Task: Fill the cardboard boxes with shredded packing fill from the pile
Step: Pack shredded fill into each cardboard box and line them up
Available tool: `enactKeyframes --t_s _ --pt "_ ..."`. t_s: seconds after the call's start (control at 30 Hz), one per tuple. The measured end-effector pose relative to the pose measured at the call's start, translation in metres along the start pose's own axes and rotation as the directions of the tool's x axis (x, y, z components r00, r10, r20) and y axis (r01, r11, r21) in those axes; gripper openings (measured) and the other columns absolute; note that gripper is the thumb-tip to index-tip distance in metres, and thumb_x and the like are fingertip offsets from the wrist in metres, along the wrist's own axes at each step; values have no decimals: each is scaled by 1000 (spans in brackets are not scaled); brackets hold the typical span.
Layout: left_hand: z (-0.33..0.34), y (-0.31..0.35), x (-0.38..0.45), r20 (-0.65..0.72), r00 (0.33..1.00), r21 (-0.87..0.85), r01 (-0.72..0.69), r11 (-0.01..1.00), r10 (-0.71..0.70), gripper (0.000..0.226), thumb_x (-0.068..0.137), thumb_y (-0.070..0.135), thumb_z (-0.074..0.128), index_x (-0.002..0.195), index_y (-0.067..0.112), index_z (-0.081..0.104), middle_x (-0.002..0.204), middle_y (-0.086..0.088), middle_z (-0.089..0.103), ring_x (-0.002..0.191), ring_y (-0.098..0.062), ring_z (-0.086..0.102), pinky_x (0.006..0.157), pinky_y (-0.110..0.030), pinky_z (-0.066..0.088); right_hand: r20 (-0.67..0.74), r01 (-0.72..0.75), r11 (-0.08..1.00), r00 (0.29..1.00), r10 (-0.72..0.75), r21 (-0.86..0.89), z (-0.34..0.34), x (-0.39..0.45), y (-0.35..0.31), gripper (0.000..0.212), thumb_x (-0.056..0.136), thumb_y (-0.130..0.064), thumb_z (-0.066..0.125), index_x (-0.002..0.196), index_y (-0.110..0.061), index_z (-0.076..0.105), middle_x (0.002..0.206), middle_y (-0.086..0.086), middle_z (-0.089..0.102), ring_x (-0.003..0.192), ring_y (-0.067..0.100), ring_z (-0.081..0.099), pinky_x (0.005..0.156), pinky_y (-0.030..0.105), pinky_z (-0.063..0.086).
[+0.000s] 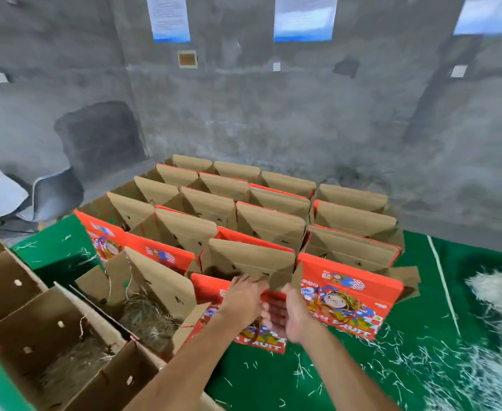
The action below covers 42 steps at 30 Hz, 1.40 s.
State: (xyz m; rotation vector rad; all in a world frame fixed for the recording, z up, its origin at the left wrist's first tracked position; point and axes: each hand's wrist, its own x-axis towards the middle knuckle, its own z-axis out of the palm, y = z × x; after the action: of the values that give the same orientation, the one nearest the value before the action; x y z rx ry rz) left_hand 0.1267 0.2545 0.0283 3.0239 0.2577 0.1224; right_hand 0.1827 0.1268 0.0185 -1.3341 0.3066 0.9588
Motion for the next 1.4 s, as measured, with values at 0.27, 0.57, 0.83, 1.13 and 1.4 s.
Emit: enactKeyframes --t_s 0.27,0.57,0.83,1.13,1.4 --pt "7 41 -31 70 996 -138 -36 990 46 29 82 15 58 111 18 55 116 -1 58 115 -23 49 95 -33 39 -44 38 997 998 -35 66 -35 -25 32 56 100 -32 34 75 -3 74 77 14 74 53 22 65 58 32 58" --pt "16 103 -61 317 947 24 -57 998 47 36 87 19 58 122 21 53 125 -4 61 116 -27 58 90 -40 50 88 -15 996 996 7 88 -101 -67 78 38 96 -31 45 86 -7 72 68 5 63 48 17 54 52 26 52" --pt "22 153 -92 391 911 -87 -108 990 133 42 87 14 53 128 22 50 132 -4 56 124 -28 50 101 -44 44 19 79 993 997 -81 89 -137 -106 106 36 94 -25 45 74 -9 71 59 2 50 47 17 41 50 26 43" --pt "34 238 -112 300 913 -117 -251 961 275 21 86 13 49 103 19 61 109 -10 69 107 -32 62 89 -40 49 -199 233 972 954 -225 16 -207 -146 118 53 97 -22 40 52 -12 65 51 8 49 38 19 41 40 27 42" --pt "35 304 -120 355 854 -208 -325 923 380 8 86 16 52 90 18 59 105 -16 68 100 -38 65 82 -42 54 -297 284 959 915 -274 -11 -279 -176 135 49 93 -38 46 63 -6 67 49 10 49 37 20 41 41 26 41"
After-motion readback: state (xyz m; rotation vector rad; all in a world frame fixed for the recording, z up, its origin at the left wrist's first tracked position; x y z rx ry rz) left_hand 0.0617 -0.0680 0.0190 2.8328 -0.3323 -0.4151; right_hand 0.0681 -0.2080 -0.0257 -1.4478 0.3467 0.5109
